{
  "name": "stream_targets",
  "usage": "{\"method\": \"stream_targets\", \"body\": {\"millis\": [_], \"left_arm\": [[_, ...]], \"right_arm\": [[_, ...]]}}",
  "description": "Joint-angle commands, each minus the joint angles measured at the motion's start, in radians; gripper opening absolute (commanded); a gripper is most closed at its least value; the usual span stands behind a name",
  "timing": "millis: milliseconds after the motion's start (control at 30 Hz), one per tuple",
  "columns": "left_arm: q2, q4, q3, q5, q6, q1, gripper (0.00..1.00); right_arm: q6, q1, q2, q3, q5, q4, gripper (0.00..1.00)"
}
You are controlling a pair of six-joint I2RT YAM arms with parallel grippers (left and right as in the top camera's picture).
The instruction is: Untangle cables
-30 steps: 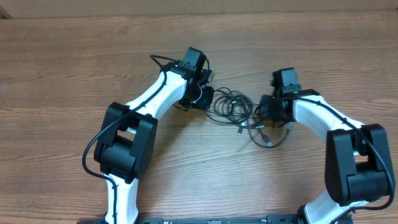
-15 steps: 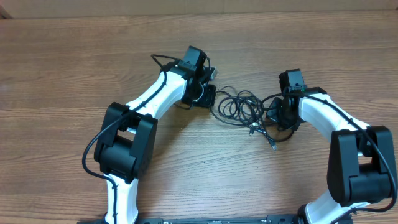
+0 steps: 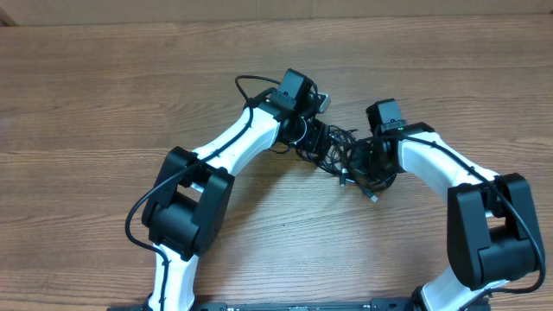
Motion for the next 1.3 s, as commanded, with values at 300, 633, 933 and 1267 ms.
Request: {"method": "stream_targets", "body": {"millis": [300, 633, 933, 1267], "left_arm": [[0.095, 0.100, 0.014, -0.032, -0.056, -0.021, 0.45], [0.138, 0.121, 0.018, -0.036, -0.044, -0.075, 0.10], [0.026, 0.002, 0.036, -0.034, -0.044, 0.077, 0.04], [-0.087, -0.126, 0.036, -0.021, -0.032, 0.152, 0.04]], "right_arm": [[-0.020, 0.006, -0.003, -0.003, -0.016, 0.002, 0.04], [-0.021, 0.006, -0.003, -0.003, -0.016, 0.002, 0.04], [0.048, -0.054, -0.003, -0.003, 0.172, -0.084, 0.04], [0.049, -0.104, -0.003, -0.003, 0.157, -0.065, 0.20]]}}
